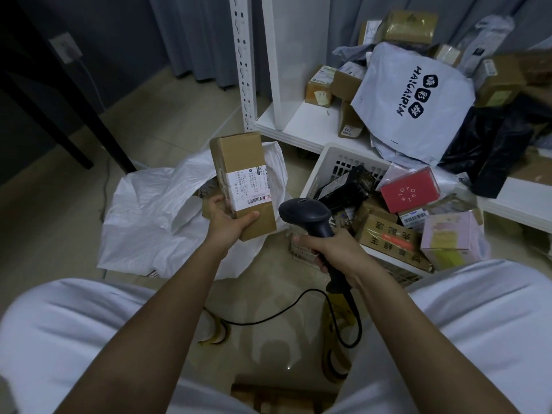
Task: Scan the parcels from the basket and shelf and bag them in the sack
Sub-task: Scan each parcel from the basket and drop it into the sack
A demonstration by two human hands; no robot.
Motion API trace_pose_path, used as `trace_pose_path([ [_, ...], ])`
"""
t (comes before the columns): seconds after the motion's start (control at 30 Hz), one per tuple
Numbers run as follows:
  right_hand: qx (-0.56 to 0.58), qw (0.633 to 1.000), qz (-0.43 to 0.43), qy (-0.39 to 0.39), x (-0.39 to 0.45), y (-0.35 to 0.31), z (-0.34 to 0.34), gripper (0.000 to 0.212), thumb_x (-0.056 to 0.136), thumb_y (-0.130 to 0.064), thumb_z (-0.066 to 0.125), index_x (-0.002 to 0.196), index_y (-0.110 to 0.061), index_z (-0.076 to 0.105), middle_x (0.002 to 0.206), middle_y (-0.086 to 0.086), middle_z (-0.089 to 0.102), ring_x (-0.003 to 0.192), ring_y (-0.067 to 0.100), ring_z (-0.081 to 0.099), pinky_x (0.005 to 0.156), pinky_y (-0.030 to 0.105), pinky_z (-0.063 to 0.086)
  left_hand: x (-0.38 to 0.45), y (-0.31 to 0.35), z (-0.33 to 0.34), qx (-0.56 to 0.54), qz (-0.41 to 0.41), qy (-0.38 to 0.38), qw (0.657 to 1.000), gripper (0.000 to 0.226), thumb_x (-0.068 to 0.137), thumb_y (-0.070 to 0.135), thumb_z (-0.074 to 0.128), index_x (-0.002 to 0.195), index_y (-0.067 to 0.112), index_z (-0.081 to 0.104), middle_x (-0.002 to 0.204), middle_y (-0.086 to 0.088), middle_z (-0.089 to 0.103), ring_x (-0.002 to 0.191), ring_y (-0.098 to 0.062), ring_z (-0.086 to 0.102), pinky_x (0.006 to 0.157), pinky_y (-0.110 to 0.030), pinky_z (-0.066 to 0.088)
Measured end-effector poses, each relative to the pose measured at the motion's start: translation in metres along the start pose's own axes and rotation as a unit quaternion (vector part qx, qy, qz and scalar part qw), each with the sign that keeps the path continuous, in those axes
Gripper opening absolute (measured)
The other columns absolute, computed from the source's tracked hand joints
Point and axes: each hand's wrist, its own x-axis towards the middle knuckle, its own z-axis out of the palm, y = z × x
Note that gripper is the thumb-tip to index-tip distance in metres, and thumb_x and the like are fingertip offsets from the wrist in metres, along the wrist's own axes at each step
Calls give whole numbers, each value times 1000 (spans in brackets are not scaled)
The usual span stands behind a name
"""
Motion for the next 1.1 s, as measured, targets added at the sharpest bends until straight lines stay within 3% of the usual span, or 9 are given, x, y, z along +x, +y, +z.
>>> trace_pose_path([
  [0.1, 28, 1000, 4, -2, 7, 2, 5, 30, 74, -27, 81, 86, -10, 59, 65, 6, 49, 53, 14, 48, 48, 27, 39, 5, -11, -10, 17, -11, 9, 1000, 87, 73, 19, 83, 135, 17, 22, 135, -5, 47, 117, -21, 53, 89, -35, 49],
  [0.23, 60, 997, 26, 33, 21, 11, 13, 24, 78, -25, 79, 85, -11, 60, 64, 3, 52, 53, 14, 48, 47, 26, 39, 8, -27, -32, 175, -41, 20, 983, 108, 50, 55, 81, 140, 30, 25, 133, -8, 47, 117, -33, 52, 98, -48, 47],
  [0.47, 83, 991, 67, 78, 63, 20, 28, 15, 84, -16, 70, 80, -9, 58, 61, 5, 53, 51, 16, 47, 48, 29, 39, 28, -43, -32, 438, -2, 14, 899, 76, 79, 48, 68, 144, 30, 32, 138, -16, 33, 126, -38, 30, 94, -46, 39],
  [0.63, 127, 985, 47, 111, 119, 0, 35, 12, 83, -14, 69, 84, -9, 58, 64, 8, 54, 50, 17, 48, 49, 27, 38, 77, -39, -9, 618, 184, 64, 762, 67, 60, 38, 81, 121, 27, 56, 126, -20, 57, 106, -41, 56, 81, -49, 47],
  [0.8, 158, 971, 8, 181, 201, -34, 49, 17, 83, -7, 70, 94, -12, 57, 88, 9, 60, 73, 20, 58, 61, 31, 47, 140, -45, 10, 695, 298, 9, 654, 41, 71, 24, 57, 108, 29, 73, 123, -12, 65, 108, -34, 52, 86, -51, 48],
  [0.9, 150, 966, -3, 210, 248, -44, 65, 34, 82, -6, 70, 111, -9, 52, 82, 4, 55, 68, 19, 55, 62, 33, 49, 174, -77, 10, 745, 281, -4, 605, 56, 64, 40, 75, 119, 30, 69, 129, -4, 62, 120, -29, 52, 98, -52, 37],
  [1.0, 122, 967, 8, 225, 282, -45, 82, 33, 79, -11, 73, 104, -14, 51, 81, 2, 54, 76, 26, 57, 75, 40, 52, 191, -88, 5, 781, 234, 17, 579, 66, 84, 56, 52, 142, 25, 47, 145, -1, 47, 134, -22, 44, 111, -47, 23],
  [1.07, 113, 965, 15, 236, 298, -43, 89, 34, 79, -11, 74, 100, -15, 48, 84, 4, 53, 79, 26, 55, 73, 37, 49, 211, -97, -2, 774, 195, 11, 602, 72, 95, 48, 42, 152, 11, 19, 155, -7, 28, 142, -25, 29, 115, -43, 18],
  [1.1, 110, 965, 17, 238, 305, -42, 92, 35, 80, -9, 73, 101, -14, 46, 87, 5, 52, 80, 25, 54, 72, 35, 45, 219, -103, -7, 747, 147, -23, 648, 72, 99, 40, 40, 153, 9, 5, 157, -10, 22, 143, -28, 26, 116, -43, 20],
])
